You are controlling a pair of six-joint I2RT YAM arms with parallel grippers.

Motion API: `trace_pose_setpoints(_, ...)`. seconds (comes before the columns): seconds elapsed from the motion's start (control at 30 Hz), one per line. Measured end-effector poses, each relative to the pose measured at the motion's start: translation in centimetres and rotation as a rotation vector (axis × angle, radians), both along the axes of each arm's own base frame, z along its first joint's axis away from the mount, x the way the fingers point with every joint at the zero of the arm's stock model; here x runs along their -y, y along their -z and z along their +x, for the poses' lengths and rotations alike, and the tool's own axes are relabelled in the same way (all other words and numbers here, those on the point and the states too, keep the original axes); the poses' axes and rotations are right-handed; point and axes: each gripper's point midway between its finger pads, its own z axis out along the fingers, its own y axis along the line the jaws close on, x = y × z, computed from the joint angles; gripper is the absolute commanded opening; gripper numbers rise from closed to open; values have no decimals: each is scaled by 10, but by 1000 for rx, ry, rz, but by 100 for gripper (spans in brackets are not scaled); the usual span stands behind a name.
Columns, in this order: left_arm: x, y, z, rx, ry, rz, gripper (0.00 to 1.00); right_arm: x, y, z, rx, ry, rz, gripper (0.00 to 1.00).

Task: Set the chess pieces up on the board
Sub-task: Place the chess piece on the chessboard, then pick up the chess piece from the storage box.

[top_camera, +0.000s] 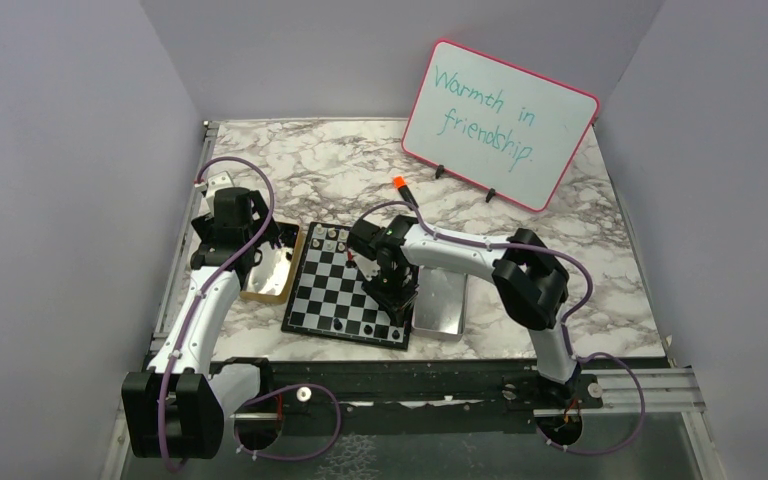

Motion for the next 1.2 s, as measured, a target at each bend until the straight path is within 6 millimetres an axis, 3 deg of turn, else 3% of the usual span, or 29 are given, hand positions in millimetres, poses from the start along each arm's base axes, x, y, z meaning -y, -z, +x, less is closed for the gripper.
trace_pose_setpoints(0.33,0,1,-1,-8,2,-2,99,4,-7,6,44,8,-7,34)
trace_pose_setpoints(0.53,11,4,-1,-17,55,-36,99,1,-40,19,147,37,46,34)
trace_pose_setpoints(0.73,24,7,1,-34,142,-56,81,0,-89,34,304,87,166,41)
trace_pose_setpoints(0.9,39,15,4,-71,236,-90,44,8,-130,46,471,168,308,45)
trace_pose_setpoints(1.2,36,29,21,-170,265,-53,33,13,-177,49,638,243,573,44)
